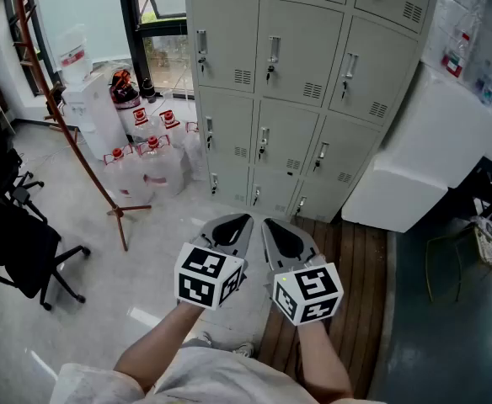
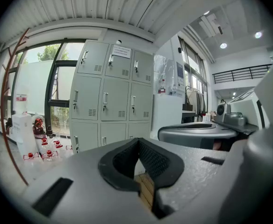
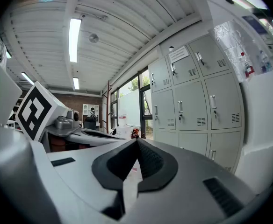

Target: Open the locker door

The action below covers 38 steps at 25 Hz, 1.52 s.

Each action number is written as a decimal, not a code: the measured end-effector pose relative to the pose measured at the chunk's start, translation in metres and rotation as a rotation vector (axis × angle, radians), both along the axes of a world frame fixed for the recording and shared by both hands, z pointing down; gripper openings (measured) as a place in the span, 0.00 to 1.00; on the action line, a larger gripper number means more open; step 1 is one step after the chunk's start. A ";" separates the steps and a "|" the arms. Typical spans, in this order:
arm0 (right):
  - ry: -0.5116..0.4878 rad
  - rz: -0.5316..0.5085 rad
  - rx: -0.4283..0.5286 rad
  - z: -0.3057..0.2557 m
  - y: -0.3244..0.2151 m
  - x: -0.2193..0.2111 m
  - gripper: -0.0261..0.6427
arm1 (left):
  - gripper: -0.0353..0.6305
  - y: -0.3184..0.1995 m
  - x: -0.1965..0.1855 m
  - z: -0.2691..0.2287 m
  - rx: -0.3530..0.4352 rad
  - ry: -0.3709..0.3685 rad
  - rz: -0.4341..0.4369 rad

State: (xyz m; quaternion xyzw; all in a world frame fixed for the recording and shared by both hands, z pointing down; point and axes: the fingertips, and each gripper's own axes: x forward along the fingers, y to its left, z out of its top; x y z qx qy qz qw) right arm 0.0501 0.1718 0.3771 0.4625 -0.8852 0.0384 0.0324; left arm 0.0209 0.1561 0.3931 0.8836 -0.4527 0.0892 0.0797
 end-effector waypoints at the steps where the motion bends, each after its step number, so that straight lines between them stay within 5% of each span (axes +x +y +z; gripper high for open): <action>1: -0.004 0.004 -0.003 0.001 0.001 0.002 0.04 | 0.06 0.001 0.002 0.001 -0.002 -0.002 0.003; 22: -0.004 0.029 -0.007 0.005 -0.024 0.034 0.04 | 0.06 -0.025 0.033 -0.004 0.014 0.003 0.018; 38: 0.025 0.083 -0.024 0.009 -0.146 0.012 0.04 | 0.06 -0.149 0.014 0.000 -0.003 0.038 0.076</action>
